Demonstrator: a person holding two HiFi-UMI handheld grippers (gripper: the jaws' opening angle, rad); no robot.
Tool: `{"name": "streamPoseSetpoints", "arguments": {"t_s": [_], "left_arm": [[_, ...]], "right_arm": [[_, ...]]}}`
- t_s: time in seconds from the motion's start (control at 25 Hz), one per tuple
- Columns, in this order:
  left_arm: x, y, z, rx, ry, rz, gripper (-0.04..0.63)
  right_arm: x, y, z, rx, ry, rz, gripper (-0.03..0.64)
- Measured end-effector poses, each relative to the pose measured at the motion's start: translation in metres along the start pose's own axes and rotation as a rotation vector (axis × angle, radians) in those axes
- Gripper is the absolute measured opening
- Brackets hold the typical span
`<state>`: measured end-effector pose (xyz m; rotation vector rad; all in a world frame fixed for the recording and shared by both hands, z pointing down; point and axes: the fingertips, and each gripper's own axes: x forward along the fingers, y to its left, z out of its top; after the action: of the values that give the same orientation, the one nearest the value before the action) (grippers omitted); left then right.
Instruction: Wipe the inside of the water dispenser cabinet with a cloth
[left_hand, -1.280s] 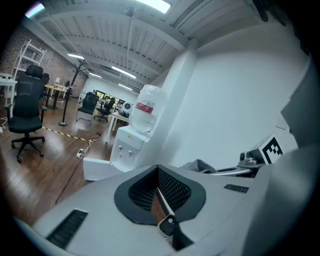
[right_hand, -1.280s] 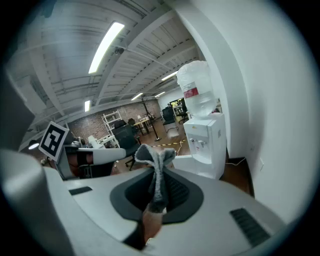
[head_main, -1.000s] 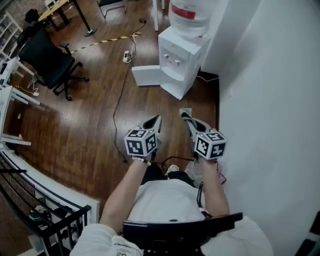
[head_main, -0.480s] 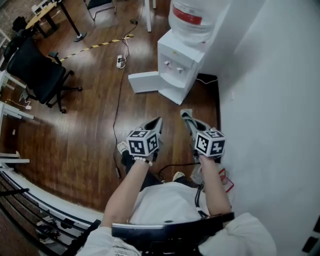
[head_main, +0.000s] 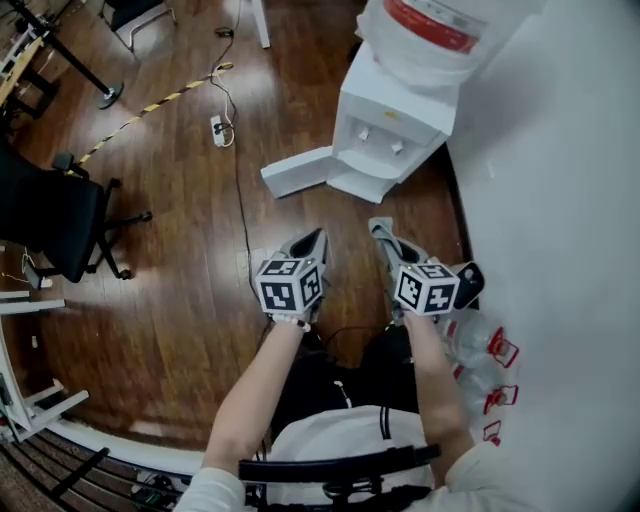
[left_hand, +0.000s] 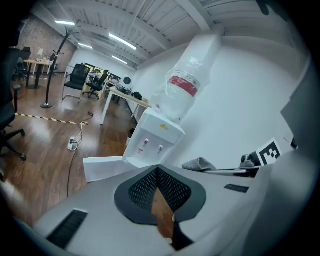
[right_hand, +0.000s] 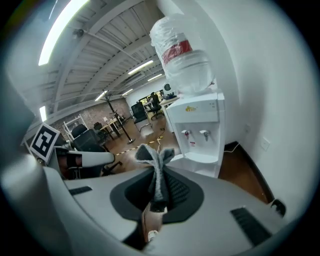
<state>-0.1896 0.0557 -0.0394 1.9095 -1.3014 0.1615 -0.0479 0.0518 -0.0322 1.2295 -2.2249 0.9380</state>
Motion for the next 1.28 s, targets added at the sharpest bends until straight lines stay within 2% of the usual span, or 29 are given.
{"name": "streamPoseSetpoints", "arguments": {"t_s": [0.16, 0.32, 0.52, 0.76, 0.96, 1.08, 1.16, 1.28], "left_arm": [[0.051, 0.043, -0.004, -0.001, 0.004, -0.018, -0.009], [0.114, 0.083, -0.028, -0.005, -0.029, -0.018, -0.009], [0.205, 0.156, -0.096, -0.007, -0.058, 0.033, -0.009], [0.304, 0.239, -0.159, 0.057, -0.059, 0.059, -0.009], [0.367, 0.270, -0.182, 0.100, -0.075, 0.024, -0.009], [0.380, 0.284, -0.189, 0.111, -0.102, 0.001, -0.009], [0.389, 0.297, -0.189, 0.116, -0.117, 0.014, -0.009], [0.412, 0.308, -0.190, 0.076, -0.126, 0.016, -0.009]], "right_arm": [[0.060, -0.021, 0.005, -0.012, -0.062, -0.014, 0.034], [0.133, -0.058, -0.012, -0.062, -0.087, -0.001, 0.034], [0.252, -0.127, -0.071, -0.012, -0.140, 0.033, 0.034], [0.373, -0.186, -0.124, 0.006, -0.199, 0.013, 0.034], [0.443, -0.228, -0.140, 0.005, -0.302, 0.016, 0.034], [0.478, -0.248, -0.144, 0.027, -0.391, 0.040, 0.034], [0.497, -0.259, -0.145, 0.006, -0.445, 0.041, 0.034], [0.515, -0.276, -0.149, -0.021, -0.500, 0.033, 0.035]]}}
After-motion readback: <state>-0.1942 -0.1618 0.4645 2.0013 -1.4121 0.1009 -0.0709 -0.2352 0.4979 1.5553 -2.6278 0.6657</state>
